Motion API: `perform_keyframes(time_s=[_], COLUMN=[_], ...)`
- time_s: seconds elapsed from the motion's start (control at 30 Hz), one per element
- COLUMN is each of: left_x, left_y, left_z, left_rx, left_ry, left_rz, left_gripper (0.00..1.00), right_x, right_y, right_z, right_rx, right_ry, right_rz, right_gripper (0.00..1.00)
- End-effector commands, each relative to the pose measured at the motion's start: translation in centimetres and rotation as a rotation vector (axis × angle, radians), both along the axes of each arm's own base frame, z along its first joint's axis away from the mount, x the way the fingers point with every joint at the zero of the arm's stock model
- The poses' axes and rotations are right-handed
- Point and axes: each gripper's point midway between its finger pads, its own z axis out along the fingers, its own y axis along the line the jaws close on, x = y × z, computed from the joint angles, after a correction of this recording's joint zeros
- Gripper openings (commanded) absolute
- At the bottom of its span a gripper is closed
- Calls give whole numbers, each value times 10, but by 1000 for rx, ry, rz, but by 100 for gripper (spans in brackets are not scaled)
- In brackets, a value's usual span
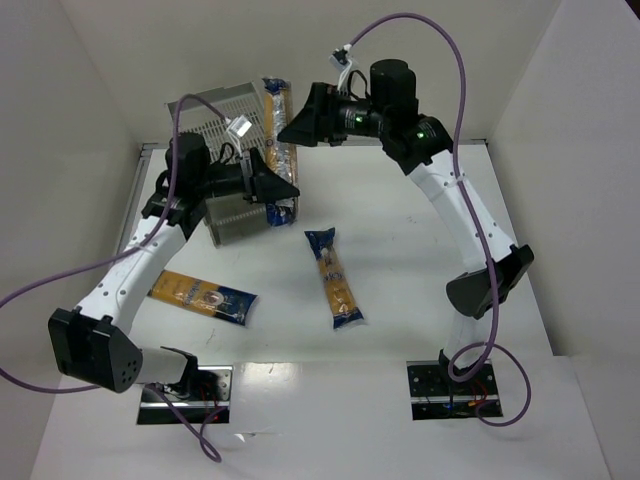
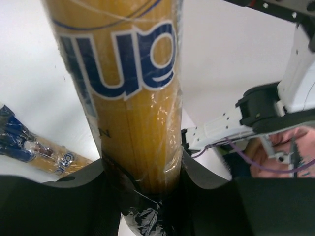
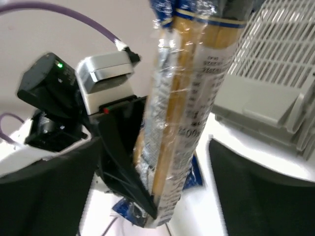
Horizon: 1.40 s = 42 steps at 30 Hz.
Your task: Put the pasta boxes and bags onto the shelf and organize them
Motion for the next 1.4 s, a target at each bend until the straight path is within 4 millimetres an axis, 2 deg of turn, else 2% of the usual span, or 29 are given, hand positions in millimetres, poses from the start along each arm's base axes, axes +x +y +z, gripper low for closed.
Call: perform_keyframes(time_s=[0.0, 0.03, 0.13, 0.17, 0.2, 0.27, 0.3, 0.33, 0.37, 0.43, 0.47, 0.5, 0.53, 0.57, 0.6, 0.7, 0.73, 0.77, 0.8, 0.87, 0.9, 0.93, 0.97, 1.07, 1.1, 1.13, 1.2, 1.23, 1.37], left_x=[3, 8, 18, 23, 24, 20, 23, 19, 22, 34, 39, 50, 57, 63, 72, 90, 95, 101, 111, 127, 132, 137, 137, 147, 151, 154, 166, 167, 180], left_y=[11, 16, 35, 40, 48, 48, 51, 51, 55, 67, 78, 84, 90, 98, 98, 102, 103, 103, 103, 112, 113, 114, 118, 125, 127, 132, 145, 153, 179], left_z=[73, 73, 74, 75, 80, 83, 81, 87, 81, 79, 79, 71, 71, 81, 79, 95, 93, 88, 70, 52, 31, 27, 26, 15, 16, 21, 14, 29, 38], left_rx=[-113, -115, -111, -116, -118, -126, -126, -134, -134, -138, -140, -131, -123, -119, -113, -114, -111, -102, -90, -75, -56, -51, -50, -49, -42, -42, -11, -11, 54], left_ry=[-206, -198, -211, -198, -222, -238, -240, -259, -235, -227, -220, -201, -204, -240, -239, -260, -238, -216, -133, -54, 19, 36, 46, 79, 77, 64, 71, 28, -15], left_rz=[12, 37, 95, 121, 141, 140, 149, 148, 162, 227, 258, 288, 317, 350, 350, 358, 360, 361, 365, 421, 424, 438, 447, 475, 483, 507, 565, 581, 686], left_gripper=[0, 0, 0, 0, 0, 0, 0, 0, 0, 0, 0, 0, 0, 0, 0, 0, 0, 0, 0, 2, 6, 10, 29, 45, 64, 72, 91, 100, 100], right_x=[4, 4, -7, -7, -1, 18, 27, 34, 37, 15, 15, 7, 6, 11, 11, 8, 6, 9, 9, 11, 13, 10, 10, 10, 11, 11, 11, 12, 9], right_y=[-2, -2, -16, -23, -45, -75, -91, -106, -108, -92, -87, -90, -87, -89, -91, -94, -94, -95, -97, -97, -98, -99, -99, -99, -99, -99, -99, -98, -99], right_z=[45, 42, 66, 66, 68, 63, 60, 61, 56, 57, 39, 42, 35, 18, 16, 7, 6, -2, -2, -7, -8, -9, -10, -14, -18, -22, -22, -24, -24], right_rx=[52, 41, 31, 30, 38, 73, 73, 61, 21, 4, -8, -8, -18, -45, -58, -75, -76, -85, -90, -97, -104, -107, -107, -112, -115, -118, -118, -114, -111], right_ry=[-189, -193, -309, -308, -315, -228, -211, -223, -275, -301, -261, -280, -280, -253, -269, -252, -249, -231, -231, -220, -228, -220, -220, -208, -200, -191, -191, -183, -173], right_rz=[-31, -29, -47, -44, -28, -44, -53, -78, -80, -36, -23, -23, -25, -48, -55, -62, -62, -69, -85, -93, -100, -100, -100, -98, -98, -97, -97, -98, -100], right_gripper=[99, 99, 99, 99, 99, 99, 99, 99, 99, 99, 99, 99, 99, 99, 99, 99, 99, 99, 99, 99, 99, 99, 99, 99, 99, 99, 99, 99, 99])
